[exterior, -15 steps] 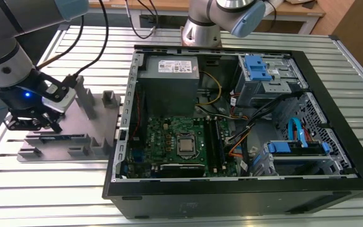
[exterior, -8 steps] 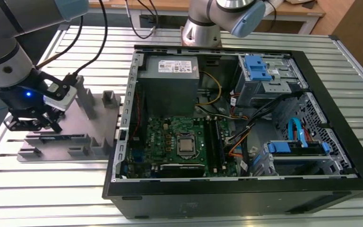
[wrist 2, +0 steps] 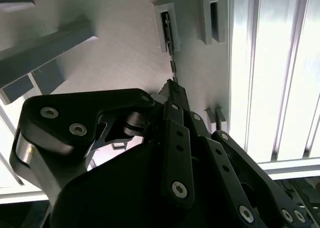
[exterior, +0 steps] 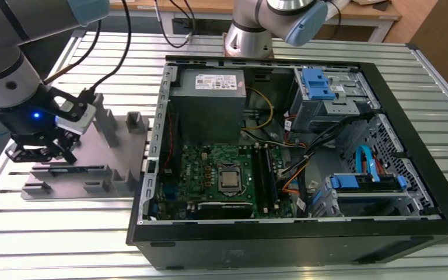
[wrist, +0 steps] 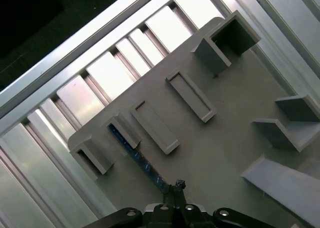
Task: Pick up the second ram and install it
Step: 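Pick up the second ram and move it above second insertion slot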
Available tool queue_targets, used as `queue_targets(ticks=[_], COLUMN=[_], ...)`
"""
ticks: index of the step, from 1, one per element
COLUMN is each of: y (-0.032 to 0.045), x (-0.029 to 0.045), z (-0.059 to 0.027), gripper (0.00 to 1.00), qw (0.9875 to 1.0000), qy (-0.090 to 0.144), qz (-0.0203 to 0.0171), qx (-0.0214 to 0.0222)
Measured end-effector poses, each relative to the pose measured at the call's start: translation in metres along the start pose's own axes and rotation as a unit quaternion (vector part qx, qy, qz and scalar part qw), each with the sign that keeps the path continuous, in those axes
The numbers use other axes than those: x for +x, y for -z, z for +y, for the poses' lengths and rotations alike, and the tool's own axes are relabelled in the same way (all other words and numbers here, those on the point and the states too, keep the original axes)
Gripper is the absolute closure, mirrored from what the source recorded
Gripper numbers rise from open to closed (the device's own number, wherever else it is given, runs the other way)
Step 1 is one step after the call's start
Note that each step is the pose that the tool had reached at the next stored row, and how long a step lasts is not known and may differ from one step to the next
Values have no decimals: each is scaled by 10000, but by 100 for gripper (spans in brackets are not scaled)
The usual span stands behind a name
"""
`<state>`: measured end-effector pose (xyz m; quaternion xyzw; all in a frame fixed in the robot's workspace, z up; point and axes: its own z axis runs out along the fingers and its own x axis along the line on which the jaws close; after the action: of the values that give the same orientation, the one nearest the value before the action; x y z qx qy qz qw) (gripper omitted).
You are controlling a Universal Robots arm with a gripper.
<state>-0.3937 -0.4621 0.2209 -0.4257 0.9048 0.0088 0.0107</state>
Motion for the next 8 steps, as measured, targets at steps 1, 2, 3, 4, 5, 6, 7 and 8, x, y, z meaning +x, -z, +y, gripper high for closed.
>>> queue_targets(ticks=[1, 2, 3, 4, 5, 6, 7, 8], y=[0, 0, 0, 0, 0, 0, 0, 0], x=[0, 0, 0, 0, 0, 0, 0, 0], z=[0, 0, 0, 0, 0, 0, 0, 0], gripper=[89, 89, 89, 89, 89, 89, 89, 89], qw=[10000, 10000, 10000, 9999, 9999, 9998, 9997, 9997], qy=[33, 65, 98, 130, 165, 198, 231, 264], qz=[1, 1, 1, 1, 1, 2, 2, 2], qx=[-1, -2, -3, -3, -4, -5, -6, -7])
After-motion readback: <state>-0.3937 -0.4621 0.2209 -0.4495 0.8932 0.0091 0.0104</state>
